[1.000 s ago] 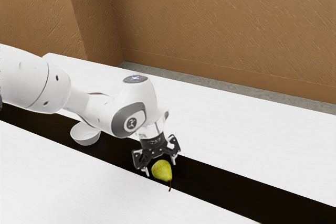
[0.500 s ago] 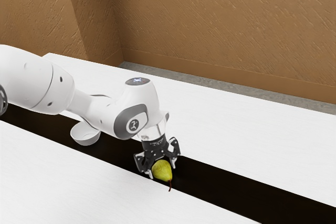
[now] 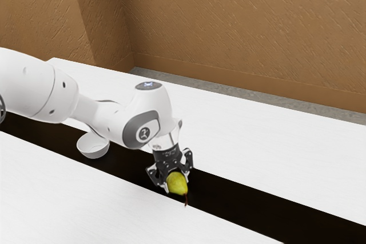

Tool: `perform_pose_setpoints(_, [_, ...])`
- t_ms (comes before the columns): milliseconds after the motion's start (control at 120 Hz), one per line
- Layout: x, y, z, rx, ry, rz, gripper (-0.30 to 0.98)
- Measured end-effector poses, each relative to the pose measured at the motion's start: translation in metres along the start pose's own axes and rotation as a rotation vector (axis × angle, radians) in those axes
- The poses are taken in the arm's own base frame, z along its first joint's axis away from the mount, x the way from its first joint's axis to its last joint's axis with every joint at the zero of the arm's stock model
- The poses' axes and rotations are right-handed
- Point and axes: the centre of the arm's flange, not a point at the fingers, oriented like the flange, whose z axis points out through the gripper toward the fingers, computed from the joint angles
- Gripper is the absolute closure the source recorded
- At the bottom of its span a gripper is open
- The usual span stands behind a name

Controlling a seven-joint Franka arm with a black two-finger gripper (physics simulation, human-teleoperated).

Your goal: Place the pear in the bowl.

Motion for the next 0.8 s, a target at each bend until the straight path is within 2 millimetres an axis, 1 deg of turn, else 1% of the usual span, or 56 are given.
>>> perform_pose_setpoints(83, [0.004,0.000,-0.014,-0.008,0.009,-0.010,0.46])
perform_pose_setpoints(150, [0.016,-0.002,-0.031,-0.016,0.019,-0.033,0.51])
perform_pose_setpoints(267, [0.048,-0.007,-0.063,-0.030,0.034,-0.090,0.57])
perform_pose_setpoints(358, [0.081,-0.014,-0.082,-0.033,0.043,-0.137,0.60])
perform_pose_setpoints(458, [0.118,-0.032,-0.100,-0.025,0.055,-0.186,0.59])
perform_pose_setpoints(525, [0.137,-0.045,-0.115,-0.025,0.066,-0.212,0.58])
perform_pose_setpoints(683, [0.184,-0.074,-0.141,-0.022,0.090,-0.264,0.56])
perform_pose_setpoints(800, [0.217,-0.099,-0.152,-0.011,0.101,-0.304,0.54])
